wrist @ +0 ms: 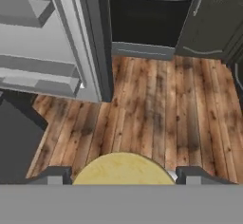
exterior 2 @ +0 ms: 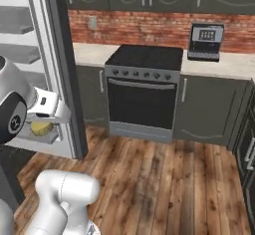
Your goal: Retrieve the sausage and cheese from the fridge and place them on the cutting board on the counter.
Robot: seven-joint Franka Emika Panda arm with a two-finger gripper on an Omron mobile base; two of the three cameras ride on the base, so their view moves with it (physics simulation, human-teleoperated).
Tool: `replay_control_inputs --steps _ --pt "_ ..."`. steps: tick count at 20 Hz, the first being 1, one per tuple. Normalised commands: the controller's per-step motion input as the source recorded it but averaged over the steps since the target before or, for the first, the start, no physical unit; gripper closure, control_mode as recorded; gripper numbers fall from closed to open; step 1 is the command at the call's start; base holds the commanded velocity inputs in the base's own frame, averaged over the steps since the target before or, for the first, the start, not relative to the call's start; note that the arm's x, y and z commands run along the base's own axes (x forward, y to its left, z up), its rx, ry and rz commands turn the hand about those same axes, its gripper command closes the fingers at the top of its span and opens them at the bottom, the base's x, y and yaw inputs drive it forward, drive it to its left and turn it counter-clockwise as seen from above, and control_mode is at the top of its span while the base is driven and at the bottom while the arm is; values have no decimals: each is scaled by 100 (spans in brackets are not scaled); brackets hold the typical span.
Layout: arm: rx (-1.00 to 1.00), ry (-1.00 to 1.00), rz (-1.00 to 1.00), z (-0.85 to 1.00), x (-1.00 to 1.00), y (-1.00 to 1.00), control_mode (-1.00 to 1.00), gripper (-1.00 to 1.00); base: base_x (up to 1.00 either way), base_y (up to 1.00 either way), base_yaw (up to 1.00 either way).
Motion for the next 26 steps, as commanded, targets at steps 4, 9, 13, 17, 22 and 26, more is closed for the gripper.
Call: replay_control_inputs --steps 4,9,13,17,22,26 --pt "0 0 0 0 0 0 100 100 0 -29 -64" --pt "0 0 0 0 0 0 100 100 67 -72 9" --pt "0 0 0 0 0 0 100 100 85 -100 28" --pt "0 0 0 0 0 0 100 100 100 -76 25" --pt "0 0 0 0 0 0 100 100 100 -17 43" --pt "0 0 0 0 0 0 100 100 100 0 66"
